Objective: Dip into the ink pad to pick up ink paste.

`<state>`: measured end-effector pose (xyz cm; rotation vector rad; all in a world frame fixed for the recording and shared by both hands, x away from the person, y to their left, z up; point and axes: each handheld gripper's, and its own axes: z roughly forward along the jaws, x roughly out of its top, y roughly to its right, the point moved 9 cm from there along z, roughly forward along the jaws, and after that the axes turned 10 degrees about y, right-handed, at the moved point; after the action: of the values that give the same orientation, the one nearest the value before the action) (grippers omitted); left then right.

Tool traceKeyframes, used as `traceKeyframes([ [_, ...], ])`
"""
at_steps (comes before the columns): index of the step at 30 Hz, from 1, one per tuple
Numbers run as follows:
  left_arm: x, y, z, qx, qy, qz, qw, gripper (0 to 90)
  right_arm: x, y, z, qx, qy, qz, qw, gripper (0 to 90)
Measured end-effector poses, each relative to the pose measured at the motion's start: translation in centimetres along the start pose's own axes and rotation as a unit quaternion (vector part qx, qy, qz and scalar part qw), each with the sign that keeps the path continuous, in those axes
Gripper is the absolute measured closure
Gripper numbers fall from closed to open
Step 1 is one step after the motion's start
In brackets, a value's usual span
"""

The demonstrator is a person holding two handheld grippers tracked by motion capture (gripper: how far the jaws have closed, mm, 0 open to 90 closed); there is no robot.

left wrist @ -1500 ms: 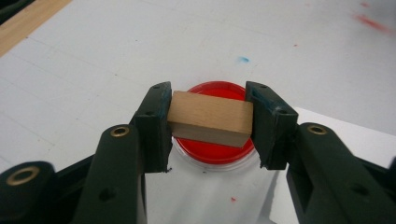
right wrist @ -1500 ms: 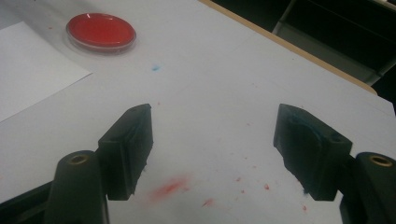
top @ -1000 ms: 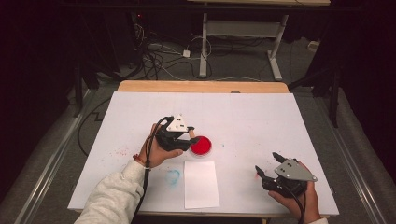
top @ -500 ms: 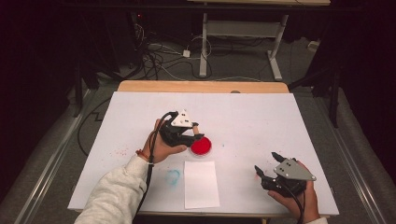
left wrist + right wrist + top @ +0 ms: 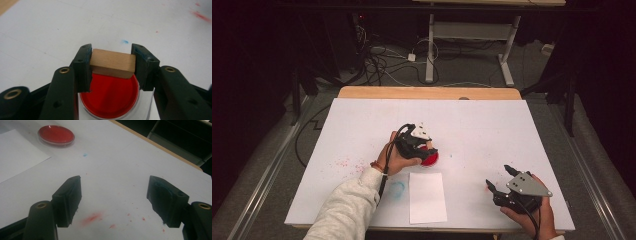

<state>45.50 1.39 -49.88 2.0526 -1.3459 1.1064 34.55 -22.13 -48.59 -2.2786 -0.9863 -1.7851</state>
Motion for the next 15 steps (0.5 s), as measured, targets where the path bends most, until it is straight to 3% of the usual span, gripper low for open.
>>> traceKeyframes([
  [10, -1.9, -0.3, 1.1, 0.004, -0.016, -0.022, 0.9996, 52.1, 0.0, 0.0, 0.0, 0.0, 0.0, 0.001, 1.0, 28.6],
  [15, -3.0, -0.3, 1.8, 0.002, -0.037, -0.022, 0.999, 52.1, -0.1, -0.1, 0.0, 0.001, -0.001, -0.001, 1.0, 28.7],
])
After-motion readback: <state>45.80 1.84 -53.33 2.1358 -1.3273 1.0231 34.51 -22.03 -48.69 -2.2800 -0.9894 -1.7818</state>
